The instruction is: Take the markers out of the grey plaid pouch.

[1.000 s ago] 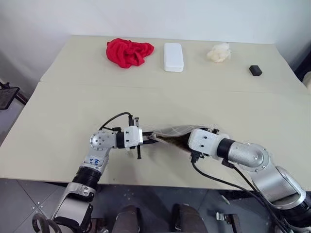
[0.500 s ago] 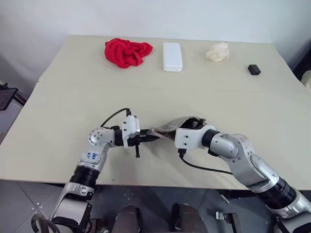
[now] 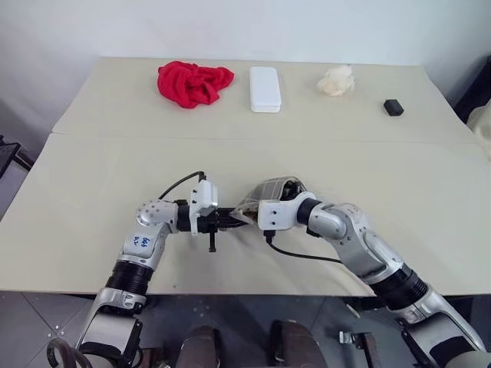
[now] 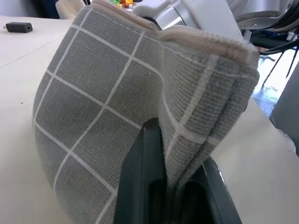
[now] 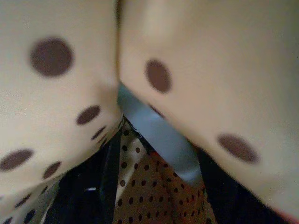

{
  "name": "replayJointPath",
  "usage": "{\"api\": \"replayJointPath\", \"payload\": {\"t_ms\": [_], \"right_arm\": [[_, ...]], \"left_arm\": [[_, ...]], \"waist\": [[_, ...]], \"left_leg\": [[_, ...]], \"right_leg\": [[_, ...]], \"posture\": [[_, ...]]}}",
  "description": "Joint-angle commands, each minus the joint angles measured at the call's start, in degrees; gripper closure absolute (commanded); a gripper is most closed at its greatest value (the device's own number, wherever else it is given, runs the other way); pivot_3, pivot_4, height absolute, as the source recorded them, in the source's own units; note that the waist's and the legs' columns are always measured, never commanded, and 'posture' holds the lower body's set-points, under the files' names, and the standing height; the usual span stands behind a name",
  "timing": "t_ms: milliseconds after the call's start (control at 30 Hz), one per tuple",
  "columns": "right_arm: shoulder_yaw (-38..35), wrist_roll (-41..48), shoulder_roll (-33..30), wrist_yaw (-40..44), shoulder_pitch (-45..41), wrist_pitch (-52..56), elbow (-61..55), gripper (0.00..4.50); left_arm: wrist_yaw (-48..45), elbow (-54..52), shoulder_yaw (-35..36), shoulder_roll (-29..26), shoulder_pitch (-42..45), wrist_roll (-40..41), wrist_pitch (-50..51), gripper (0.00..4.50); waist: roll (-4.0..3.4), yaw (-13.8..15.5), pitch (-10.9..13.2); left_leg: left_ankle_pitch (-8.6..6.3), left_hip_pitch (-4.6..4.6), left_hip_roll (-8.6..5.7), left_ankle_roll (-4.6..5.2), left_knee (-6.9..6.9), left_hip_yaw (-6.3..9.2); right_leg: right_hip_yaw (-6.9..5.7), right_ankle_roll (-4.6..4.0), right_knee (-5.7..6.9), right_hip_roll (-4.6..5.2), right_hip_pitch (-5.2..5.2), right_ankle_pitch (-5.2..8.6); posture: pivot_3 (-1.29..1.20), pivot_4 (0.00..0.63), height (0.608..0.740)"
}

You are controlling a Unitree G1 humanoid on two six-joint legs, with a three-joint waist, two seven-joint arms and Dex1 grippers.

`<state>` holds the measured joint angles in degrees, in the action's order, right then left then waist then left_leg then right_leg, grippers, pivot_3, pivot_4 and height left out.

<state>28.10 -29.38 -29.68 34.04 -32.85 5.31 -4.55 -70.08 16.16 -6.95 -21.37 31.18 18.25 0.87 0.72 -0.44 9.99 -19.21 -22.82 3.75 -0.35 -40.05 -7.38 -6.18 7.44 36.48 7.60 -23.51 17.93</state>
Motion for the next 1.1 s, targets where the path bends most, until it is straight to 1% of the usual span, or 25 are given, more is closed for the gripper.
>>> {"api": "replayJointPath", "payload": {"t_ms": [33, 67, 133, 200, 433, 533, 600, 767, 1000, 1100], "right_arm": [[-0.2, 0.5, 0.2, 1.3, 0.5, -2.5, -0.4, 2.89], [-0.6, 0.7, -0.4, 1.8, 0.9, -3.1, -0.6, 3.21], [-1.8, 1.8, -1.8, 3.3, 1.6, -4.4, -1.2, 3.68], [-2.8, 2.7, -2.9, 4.2, 1.9, -6.4, -1.7, 3.91], [-9.0, 7.3, -8.8, 6.9, 3.9, -12.6, -4.8, 3.99], [-11.9, 10.4, -10.4, 7.5, 5.1, -14.2, -6.9, 4.01], [-13.5, 13.4, -11.0, 8.6, 6.4, -15.0, -9.0, 4.01], [-15.8, 17.5, -12.1, 10.7, 9.4, -15.8, -12.7, 4.01], [-20.3, 21.9, -12.3, 10.6, 12.9, -17.2, -15.6, 4.01], [-22.4, 26.2, -11.8, 11.1, 15.5, -16.0, -17.8, 4.01]], "left_arm": [[-2.3, -3.9, -0.6, 1.5, 1.6, 2.5, -1.1, 4.50], [-2.4, -3.8, -0.5, 1.5, 1.6, 2.4, -1.2, 4.50], [-2.3, -3.5, -0.1, 1.3, 1.7, 2.3, -1.2, 4.50], [-2.1, -3.1, 0.3, 1.2, 1.9, 1.9, -1.7, 4.50], [-1.4, -0.6, 2.7, -0.4, 3.2, 1.5, -2.8, 4.50], [-0.7, 1.9, 3.6, -1.3, 4.1, 0.6, -5.0, 4.50], [-0.2, 3.8, 4.0, -1.6, 4.7, 0.3, -6.6, 4.50], [-0.2, 5.8, 3.8, -2.1, 5.1, 0.6, -7.4, 4.50], [0.3, 7.1, 4.3, -2.3, 5.4, 0.5, -6.4, 4.50], [0.0, 7.2, 4.2, -2.7, 5.4, -0.1, -6.5, 4.50]], "waist": [[0.00, 0.1, 0.0], [0.00, 0.2, 0.0], [0.00, 0.3, 0.0], [0.00, 0.4, 0.0], [0.00, 0.3, 0.0], [0.00, 0.3, 0.0], [0.00, 0.3, 0.0], [0.00, 0.3, 0.0], [0.01, 0.4, 0.0], [0.01, 0.4, 0.0]], "left_leg": [[0.00, 0.00, 0.00, 0.00, 0.00, 0.00], [0.00, -0.01, 0.00, 0.00, -0.01, 0.00], [0.00, 0.00, -0.01, 0.00, -0.02, 0.01], [0.00, 0.00, -0.02, 0.01, -0.03, 0.01], [0.00, 0.00, -0.01, 0.01, -0.02, 0.01], [0.00, 0.00, -0.01, 0.01, -0.02, 0.01], [0.00, 0.00, -0.01, 0.00, -0.02, 0.01], [0.00, 0.00, -0.01, 0.01, -0.01, 0.01], [0.00, 0.00, -0.01, 0.01, -0.03, 0.01], [0.00, 0.00, -0.01, 0.01, -0.02, 0.01]], "right_leg": [[0.00, 0.00, 0.00, 0.00, 0.00, 0.00], [0.00, 0.00, 0.01, 0.00, 0.00, 0.00], [0.00, 0.00, 0.00, 0.02, 0.02, 0.00], [0.00, 0.00, 0.00, 0.02, 0.03, 0.00], [0.01, 0.00, 0.00, 0.02, 0.02, 0.00], [0.00, 0.00, -0.01, 0.02, 0.02, 0.00], [0.00, 0.00, -0.01, 0.02, 0.01, 0.00], [0.01, 0.00, -0.01, 0.01, 0.01, 0.00], [0.01, 0.00, -0.01, 0.01, 0.02, 0.00], [0.01, 0.00, -0.01, 0.01, 0.02, 0.00]], "posture": [[0.00, 0.150, 0.740], [0.00, 0.150, 0.740], [0.00, 0.150, 0.740], [0.00, 0.150, 0.740], [0.00, 0.150, 0.740], [0.00, 0.150, 0.740], [0.00, 0.150, 0.740], [0.00, 0.150, 0.740], [0.00, 0.150, 0.740], [0.00, 0.150, 0.740]]}}
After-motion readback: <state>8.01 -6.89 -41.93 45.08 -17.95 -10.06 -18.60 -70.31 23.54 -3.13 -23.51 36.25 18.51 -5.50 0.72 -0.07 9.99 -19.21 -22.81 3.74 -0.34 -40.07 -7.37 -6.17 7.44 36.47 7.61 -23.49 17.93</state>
